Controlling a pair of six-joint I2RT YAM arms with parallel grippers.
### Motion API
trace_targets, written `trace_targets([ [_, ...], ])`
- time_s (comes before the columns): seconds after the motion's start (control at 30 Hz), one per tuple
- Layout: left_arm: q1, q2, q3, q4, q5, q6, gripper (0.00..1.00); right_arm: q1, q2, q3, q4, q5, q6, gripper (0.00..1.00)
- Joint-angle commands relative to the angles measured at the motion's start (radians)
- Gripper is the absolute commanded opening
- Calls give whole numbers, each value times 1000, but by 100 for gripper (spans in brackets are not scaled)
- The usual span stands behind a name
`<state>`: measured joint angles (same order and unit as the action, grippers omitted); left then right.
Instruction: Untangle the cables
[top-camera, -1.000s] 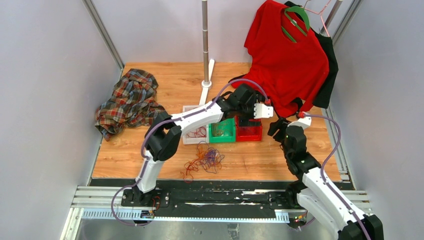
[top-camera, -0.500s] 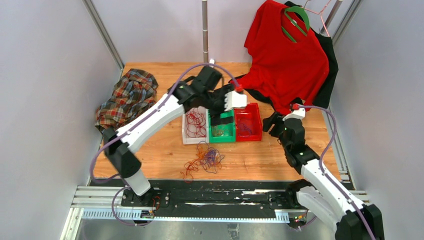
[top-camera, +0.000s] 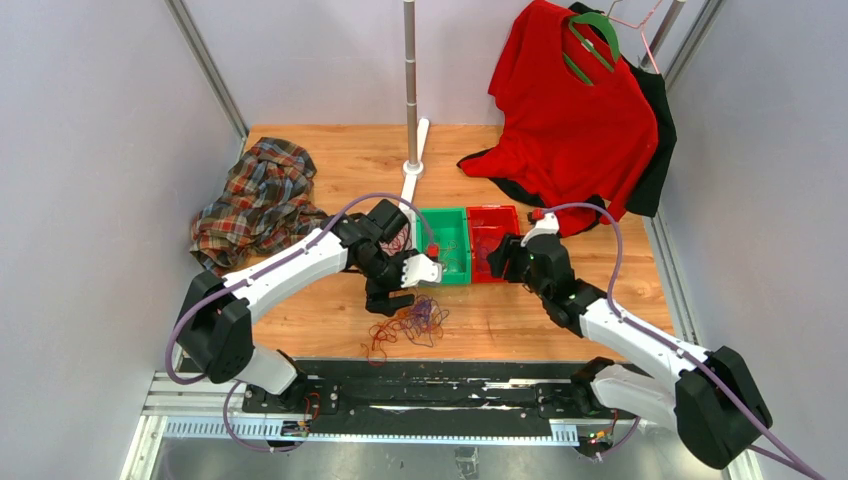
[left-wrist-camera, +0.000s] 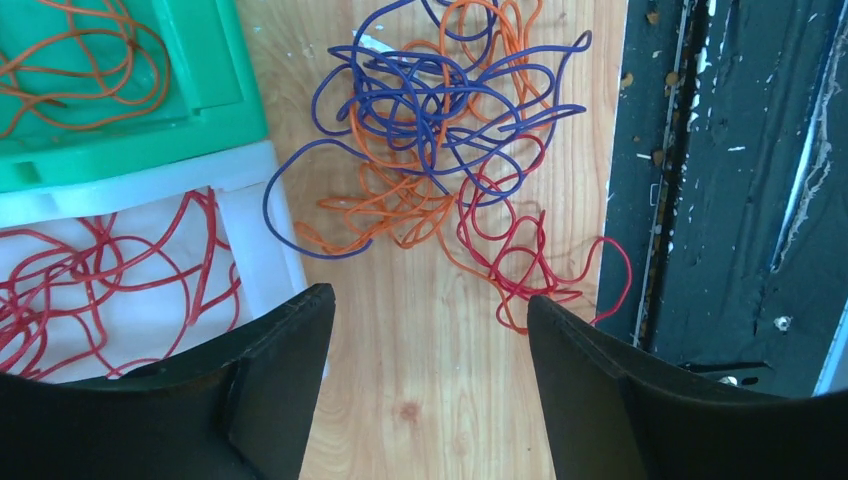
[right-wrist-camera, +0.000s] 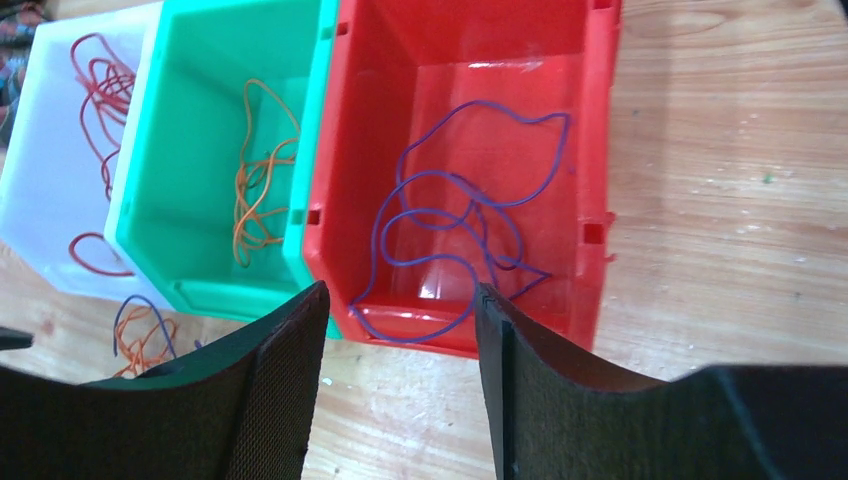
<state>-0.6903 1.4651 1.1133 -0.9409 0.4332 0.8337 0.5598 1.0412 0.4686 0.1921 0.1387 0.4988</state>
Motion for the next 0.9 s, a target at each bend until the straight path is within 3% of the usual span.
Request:
trace_targets([
  [0.0,2,-14,-23,102,29,17,74,49,-22,-10,41,70,-10,55],
  [0.1,-27,34,13,103,78,-16,73,48,-73,-40,28,105,3,55],
  [0.4,-182,223,106,123,55,-86,67,48,-194,-76,-29,207,0,52],
  [0.6,-187,286,167,189,-7,-108,55,47,-256,-97,-32,222,3,50],
  [0.87,-187,326,223,132,75,-71,43,47,-257,-109,-36,210,27,48],
])
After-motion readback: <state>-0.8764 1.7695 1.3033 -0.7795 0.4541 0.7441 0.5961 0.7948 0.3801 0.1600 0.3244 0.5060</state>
